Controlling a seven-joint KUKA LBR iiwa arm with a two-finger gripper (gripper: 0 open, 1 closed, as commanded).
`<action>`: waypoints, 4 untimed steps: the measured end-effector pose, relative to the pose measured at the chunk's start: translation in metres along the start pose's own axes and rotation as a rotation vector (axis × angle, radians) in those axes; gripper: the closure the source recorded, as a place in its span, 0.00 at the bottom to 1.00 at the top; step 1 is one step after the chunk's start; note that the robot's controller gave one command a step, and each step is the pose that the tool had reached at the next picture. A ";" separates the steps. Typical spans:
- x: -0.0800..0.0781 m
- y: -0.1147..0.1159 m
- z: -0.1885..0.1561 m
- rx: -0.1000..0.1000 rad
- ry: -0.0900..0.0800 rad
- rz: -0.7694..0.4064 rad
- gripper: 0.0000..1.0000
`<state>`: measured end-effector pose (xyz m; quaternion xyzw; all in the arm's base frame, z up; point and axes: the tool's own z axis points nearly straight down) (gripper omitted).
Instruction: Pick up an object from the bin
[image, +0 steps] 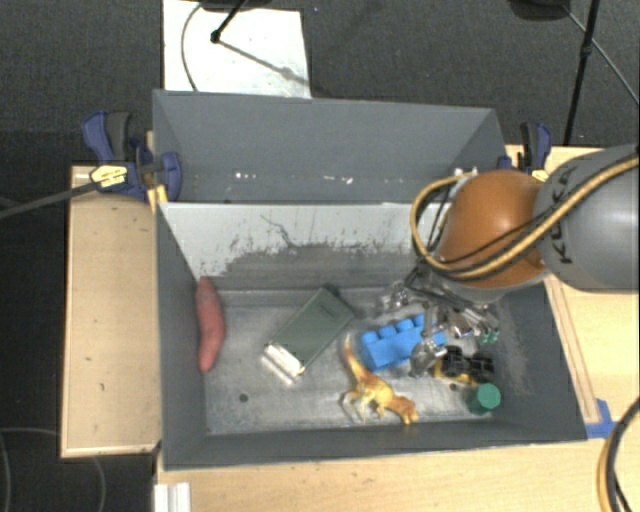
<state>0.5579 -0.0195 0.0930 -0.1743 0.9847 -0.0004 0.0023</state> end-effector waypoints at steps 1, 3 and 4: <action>-0.013 -0.011 0.018 -0.004 0.000 0.126 1.00; -0.011 -0.010 0.016 -0.004 0.001 0.127 1.00; -0.010 -0.010 -0.002 -0.005 0.009 0.127 1.00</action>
Offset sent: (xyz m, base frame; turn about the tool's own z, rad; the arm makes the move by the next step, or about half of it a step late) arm 0.0000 0.0000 0.0000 0.0000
